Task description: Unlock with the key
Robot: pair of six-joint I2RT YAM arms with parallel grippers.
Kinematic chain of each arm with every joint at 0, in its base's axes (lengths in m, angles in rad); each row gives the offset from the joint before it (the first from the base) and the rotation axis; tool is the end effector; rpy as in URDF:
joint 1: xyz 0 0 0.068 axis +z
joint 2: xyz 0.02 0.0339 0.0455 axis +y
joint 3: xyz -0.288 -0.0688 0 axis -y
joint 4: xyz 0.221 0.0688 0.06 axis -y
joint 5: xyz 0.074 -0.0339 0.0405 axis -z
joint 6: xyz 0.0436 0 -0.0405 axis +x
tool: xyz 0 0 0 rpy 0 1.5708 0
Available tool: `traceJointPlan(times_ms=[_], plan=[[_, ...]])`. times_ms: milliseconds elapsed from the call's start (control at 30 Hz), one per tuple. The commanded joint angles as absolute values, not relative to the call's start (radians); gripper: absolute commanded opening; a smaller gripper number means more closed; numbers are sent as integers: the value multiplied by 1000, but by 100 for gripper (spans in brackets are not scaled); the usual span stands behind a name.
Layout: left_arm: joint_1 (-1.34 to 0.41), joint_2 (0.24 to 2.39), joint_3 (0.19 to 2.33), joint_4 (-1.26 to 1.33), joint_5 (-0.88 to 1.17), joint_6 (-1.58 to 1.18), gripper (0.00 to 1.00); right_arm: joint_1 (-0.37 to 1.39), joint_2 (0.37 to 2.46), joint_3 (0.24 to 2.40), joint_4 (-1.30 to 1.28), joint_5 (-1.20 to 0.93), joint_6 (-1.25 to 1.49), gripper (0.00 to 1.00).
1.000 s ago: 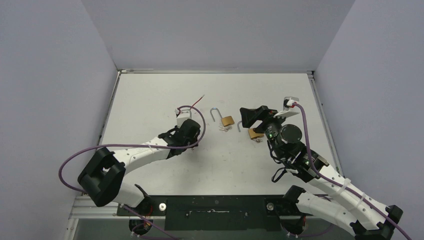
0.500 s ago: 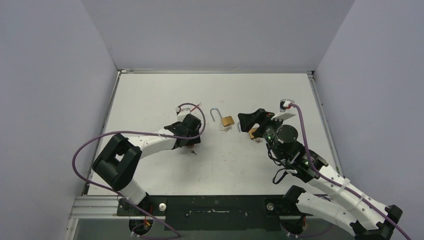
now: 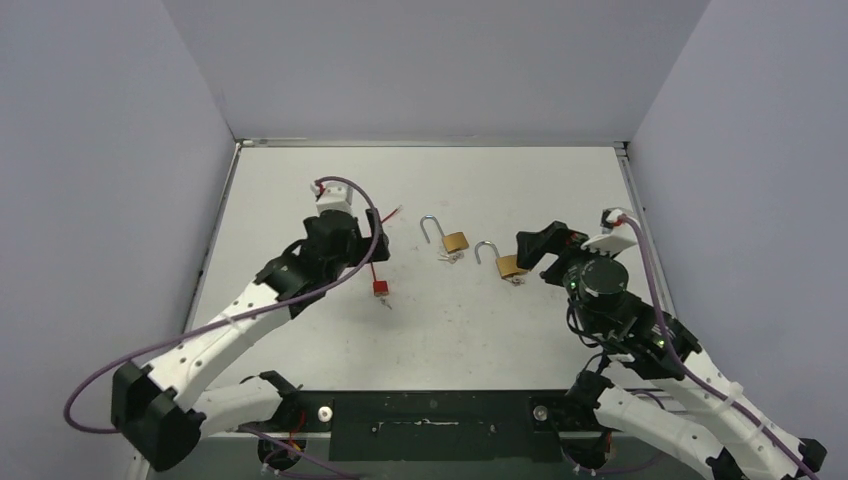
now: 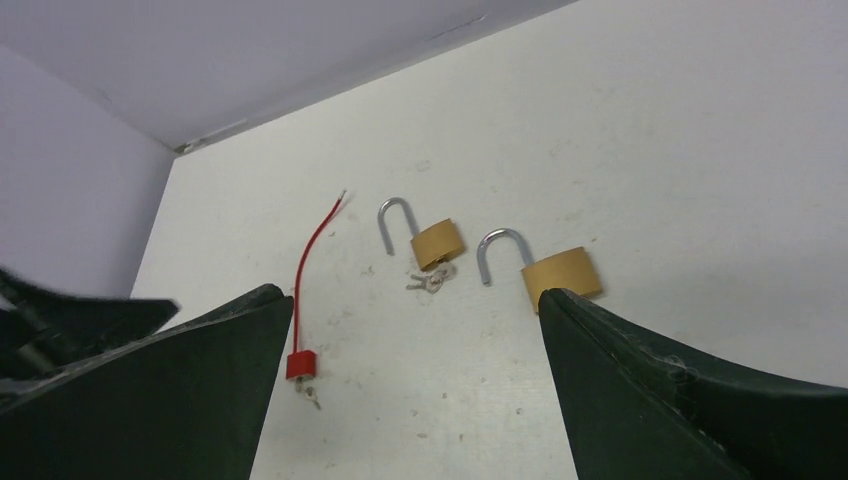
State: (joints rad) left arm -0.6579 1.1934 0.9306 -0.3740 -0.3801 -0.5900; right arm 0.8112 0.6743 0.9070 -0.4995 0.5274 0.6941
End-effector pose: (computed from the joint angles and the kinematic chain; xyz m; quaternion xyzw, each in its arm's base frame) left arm 0.1958 -0.1308 0.3137 -0.0552 0.8792 -0.1214 0.4573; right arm 0.0875 0.0603 0.3732 0.1130 0.7753 0.2492 0.5692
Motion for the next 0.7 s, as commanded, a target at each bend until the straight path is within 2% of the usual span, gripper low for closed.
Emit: traceJointPlan(times_ms=[0,333,667], plan=[[-654,949,954,-457,-391,-496,97,808,594,1015,-777,728,728,100],[-655,602,1067,-720,-554,-429,97,807,501,1191,-1047,908,766,100],[-651,531,1162,-846,-598,-410,97,808,517,1257,-1048,899,741,100]])
